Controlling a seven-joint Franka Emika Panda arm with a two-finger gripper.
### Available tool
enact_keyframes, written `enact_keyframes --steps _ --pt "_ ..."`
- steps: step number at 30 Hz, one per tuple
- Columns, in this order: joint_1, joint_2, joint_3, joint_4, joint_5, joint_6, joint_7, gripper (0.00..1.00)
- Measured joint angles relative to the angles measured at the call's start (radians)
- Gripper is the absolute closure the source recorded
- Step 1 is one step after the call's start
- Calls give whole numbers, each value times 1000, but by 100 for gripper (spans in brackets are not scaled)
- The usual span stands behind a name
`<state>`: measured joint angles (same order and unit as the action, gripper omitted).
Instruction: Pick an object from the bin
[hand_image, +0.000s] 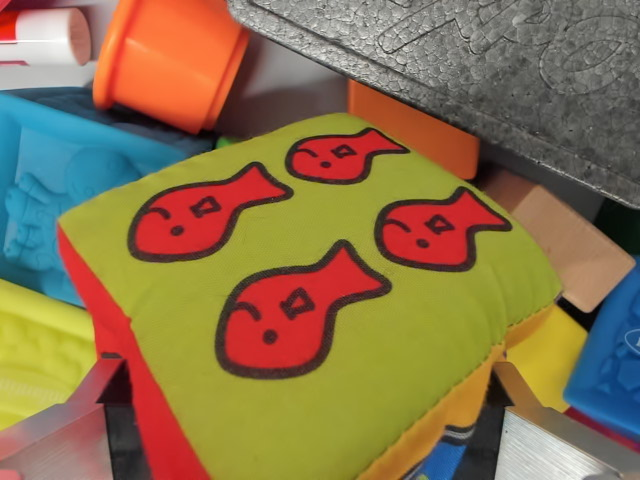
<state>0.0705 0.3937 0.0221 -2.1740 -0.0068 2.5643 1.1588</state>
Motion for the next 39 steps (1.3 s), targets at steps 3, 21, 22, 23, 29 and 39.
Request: enact_keyframes --steps 3,21,22,23,29,39 --pt "0 -1 0 0 0 0 0 100" --pt "0 -67 0 0 0 -65 0 100" --pt "0 -74 0 0 0 -72 0 100" --pt "0 -79 0 0 0 -76 0 100" --pt "0 -122 0 4 1 -123 -1 100" --pt "0 -190 0 22 2 -208 -1 100"
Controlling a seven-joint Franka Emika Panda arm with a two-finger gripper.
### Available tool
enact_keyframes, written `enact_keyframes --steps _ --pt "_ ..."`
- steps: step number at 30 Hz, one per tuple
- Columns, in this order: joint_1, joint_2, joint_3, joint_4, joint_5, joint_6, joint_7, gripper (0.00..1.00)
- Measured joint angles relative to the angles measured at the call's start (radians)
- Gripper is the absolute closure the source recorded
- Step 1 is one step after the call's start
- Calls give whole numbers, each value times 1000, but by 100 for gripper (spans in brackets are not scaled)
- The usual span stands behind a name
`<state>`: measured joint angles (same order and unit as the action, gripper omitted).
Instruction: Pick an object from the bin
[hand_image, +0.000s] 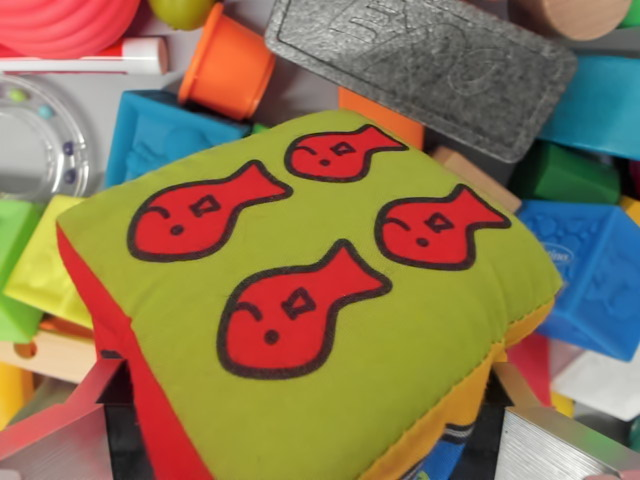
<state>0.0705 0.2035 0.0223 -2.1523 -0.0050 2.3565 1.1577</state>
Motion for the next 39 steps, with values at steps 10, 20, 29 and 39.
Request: enact_keyframes --steps 10,20,29,39 --pt "0 -65 0 34 1 -98 0 100" --pt "0 -120 0 85 2 -204 -1 100" --pt "0 -152 0 133 2 -284 -1 100" --pt "0 -179 0 194 3 -372 -1 100"
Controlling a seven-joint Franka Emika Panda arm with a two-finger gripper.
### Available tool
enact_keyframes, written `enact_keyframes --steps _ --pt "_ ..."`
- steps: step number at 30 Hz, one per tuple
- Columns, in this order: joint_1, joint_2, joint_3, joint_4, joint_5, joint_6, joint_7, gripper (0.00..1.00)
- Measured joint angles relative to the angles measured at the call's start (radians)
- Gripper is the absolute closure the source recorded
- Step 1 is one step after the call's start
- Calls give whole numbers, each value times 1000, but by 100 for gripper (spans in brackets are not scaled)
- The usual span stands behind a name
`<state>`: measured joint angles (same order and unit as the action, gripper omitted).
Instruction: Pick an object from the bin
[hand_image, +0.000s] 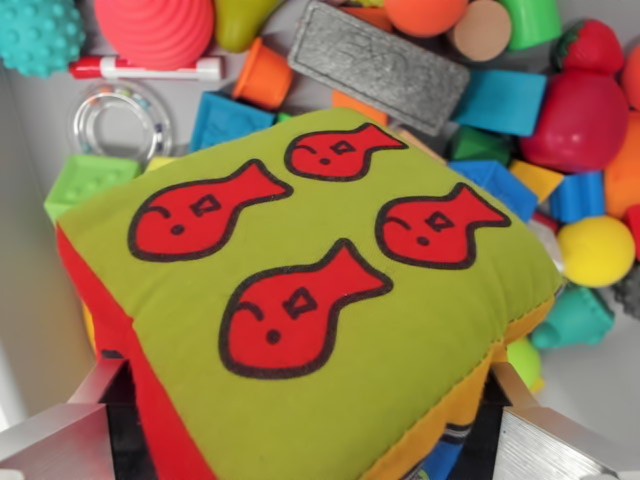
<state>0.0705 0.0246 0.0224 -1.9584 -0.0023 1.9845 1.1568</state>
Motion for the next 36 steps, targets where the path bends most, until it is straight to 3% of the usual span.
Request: enact_keyframes --steps 17,36 --pt "0 -17 0 78 0 -97 0 100" --pt "0 -16 0 89 0 -108 0 100"
